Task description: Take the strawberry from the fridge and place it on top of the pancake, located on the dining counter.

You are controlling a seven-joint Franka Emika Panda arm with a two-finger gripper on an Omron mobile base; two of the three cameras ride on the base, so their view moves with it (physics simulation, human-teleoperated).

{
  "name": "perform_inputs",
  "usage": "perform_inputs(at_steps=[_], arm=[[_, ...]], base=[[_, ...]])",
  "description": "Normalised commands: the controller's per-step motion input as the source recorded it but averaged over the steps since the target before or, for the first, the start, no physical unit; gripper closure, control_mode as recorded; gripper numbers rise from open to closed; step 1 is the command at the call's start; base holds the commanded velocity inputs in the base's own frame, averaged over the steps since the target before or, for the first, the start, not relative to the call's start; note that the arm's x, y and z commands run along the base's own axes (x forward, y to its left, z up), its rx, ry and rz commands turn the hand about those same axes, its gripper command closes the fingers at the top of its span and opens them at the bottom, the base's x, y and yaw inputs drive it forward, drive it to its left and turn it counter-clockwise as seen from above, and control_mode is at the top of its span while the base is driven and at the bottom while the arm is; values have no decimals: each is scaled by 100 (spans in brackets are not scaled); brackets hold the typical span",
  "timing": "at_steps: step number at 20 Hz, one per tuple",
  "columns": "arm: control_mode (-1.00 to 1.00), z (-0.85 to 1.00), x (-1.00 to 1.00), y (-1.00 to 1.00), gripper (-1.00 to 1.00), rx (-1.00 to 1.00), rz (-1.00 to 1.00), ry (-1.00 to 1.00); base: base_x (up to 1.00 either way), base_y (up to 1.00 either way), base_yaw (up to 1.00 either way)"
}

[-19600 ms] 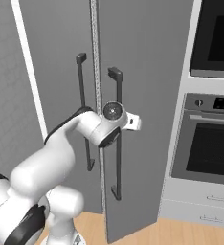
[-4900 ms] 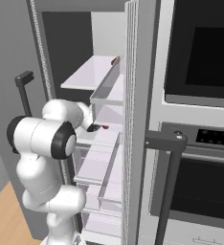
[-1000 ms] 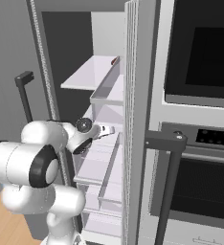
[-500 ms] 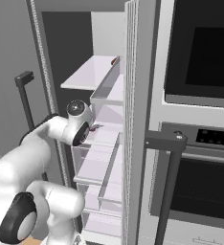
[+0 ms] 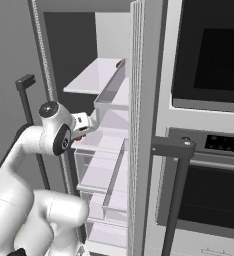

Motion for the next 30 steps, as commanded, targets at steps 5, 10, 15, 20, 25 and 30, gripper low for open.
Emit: perform_inputs(at_steps=[5,10,15,20,25,30], arm=[[-100,29,-72,16,100,0,0,1],[-100,11,-53,5,100,4,-3,8],[-100,0,-59,11,100,14,-29,2],[-100,0,-61,1,100,16,-49,0],[-100,-11,-18,-17,100,19,-39,-2],[-100,-31,0,-17,100,27,-6,-4]], base=[[0,0,0],[0,0,0],[0,0,0],[0,0,0],[0,0,0],[0,0,0]])
